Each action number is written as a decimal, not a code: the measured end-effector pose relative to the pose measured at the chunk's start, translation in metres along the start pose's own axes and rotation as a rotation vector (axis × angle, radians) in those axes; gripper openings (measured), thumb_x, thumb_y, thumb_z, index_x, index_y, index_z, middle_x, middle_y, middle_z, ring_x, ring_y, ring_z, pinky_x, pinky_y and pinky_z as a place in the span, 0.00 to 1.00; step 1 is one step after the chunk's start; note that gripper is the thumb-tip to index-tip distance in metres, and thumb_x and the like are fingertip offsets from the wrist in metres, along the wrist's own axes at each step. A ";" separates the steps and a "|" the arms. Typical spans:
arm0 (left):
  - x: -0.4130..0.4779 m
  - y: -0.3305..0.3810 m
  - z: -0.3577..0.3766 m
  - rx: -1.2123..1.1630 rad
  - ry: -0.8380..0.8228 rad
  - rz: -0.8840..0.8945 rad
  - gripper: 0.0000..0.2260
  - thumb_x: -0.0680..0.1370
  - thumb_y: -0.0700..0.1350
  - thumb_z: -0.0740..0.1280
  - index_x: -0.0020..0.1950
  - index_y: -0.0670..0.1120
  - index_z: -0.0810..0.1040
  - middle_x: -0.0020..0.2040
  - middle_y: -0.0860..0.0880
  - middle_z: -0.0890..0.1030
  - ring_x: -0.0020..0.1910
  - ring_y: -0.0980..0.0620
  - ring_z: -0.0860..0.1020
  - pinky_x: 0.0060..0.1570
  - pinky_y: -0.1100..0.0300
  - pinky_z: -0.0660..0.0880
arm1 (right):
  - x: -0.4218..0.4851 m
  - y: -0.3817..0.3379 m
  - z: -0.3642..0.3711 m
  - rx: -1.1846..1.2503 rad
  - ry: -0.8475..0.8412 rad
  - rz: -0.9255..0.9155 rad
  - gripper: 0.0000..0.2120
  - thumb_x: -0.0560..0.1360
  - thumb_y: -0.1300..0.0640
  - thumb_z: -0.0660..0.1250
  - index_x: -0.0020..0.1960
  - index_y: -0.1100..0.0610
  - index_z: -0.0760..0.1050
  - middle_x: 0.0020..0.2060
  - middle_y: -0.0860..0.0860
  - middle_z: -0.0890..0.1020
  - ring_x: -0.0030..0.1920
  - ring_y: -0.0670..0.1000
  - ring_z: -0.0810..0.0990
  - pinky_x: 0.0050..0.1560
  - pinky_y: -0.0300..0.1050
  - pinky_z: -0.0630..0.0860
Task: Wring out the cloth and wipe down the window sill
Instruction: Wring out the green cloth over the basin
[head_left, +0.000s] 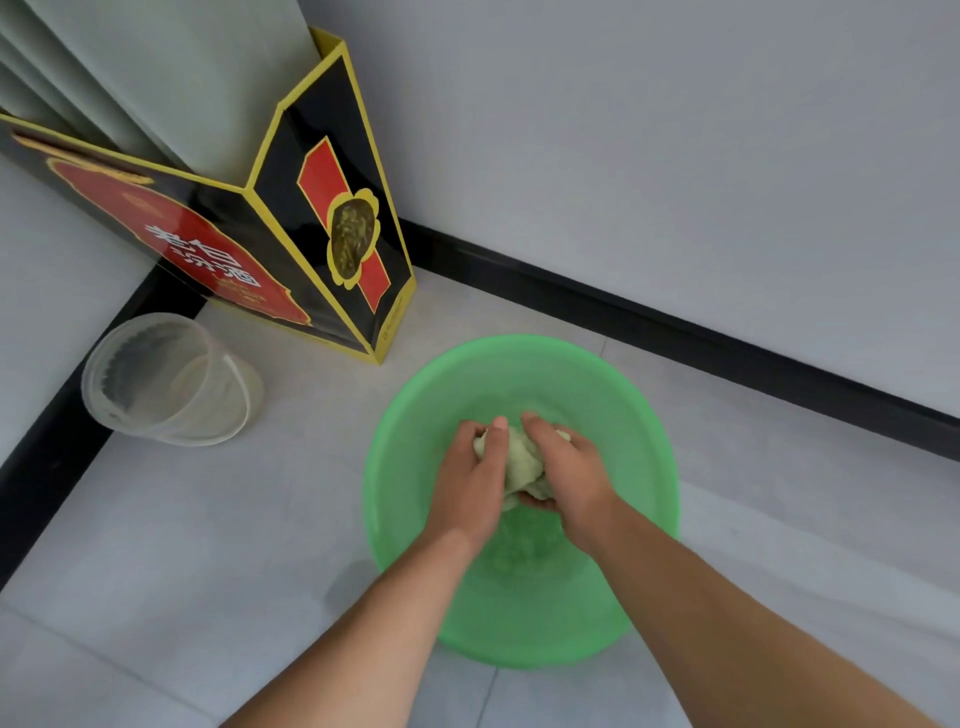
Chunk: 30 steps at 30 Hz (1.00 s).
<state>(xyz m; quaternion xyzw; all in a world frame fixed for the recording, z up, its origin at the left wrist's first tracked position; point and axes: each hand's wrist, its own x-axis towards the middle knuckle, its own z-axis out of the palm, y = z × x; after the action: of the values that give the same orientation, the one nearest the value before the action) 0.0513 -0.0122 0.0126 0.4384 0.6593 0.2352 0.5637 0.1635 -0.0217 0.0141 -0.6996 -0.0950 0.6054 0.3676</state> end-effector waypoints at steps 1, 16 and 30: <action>0.001 -0.001 0.001 0.029 -0.027 -0.014 0.15 0.81 0.60 0.58 0.48 0.49 0.73 0.44 0.50 0.81 0.44 0.49 0.81 0.39 0.55 0.78 | 0.000 0.002 0.002 -0.042 0.013 -0.014 0.14 0.75 0.44 0.69 0.43 0.56 0.77 0.36 0.54 0.82 0.36 0.53 0.82 0.36 0.47 0.81; 0.009 -0.014 0.015 0.313 0.014 -0.007 0.13 0.82 0.49 0.55 0.42 0.46 0.74 0.47 0.41 0.82 0.48 0.41 0.78 0.46 0.52 0.71 | 0.013 0.036 0.019 -0.052 0.134 -0.180 0.11 0.75 0.60 0.62 0.34 0.54 0.70 0.27 0.52 0.74 0.31 0.52 0.71 0.30 0.45 0.67; 0.017 -0.023 0.004 0.306 0.048 0.112 0.09 0.80 0.50 0.63 0.43 0.47 0.72 0.39 0.47 0.81 0.41 0.44 0.78 0.41 0.53 0.73 | 0.016 0.032 0.017 -0.115 0.052 -0.035 0.04 0.76 0.57 0.64 0.48 0.58 0.74 0.38 0.54 0.78 0.37 0.53 0.76 0.34 0.44 0.72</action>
<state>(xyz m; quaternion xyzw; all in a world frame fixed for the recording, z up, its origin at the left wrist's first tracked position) 0.0482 -0.0103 -0.0156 0.5493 0.6754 0.1736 0.4604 0.1421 -0.0280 -0.0185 -0.7332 -0.1322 0.5739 0.3399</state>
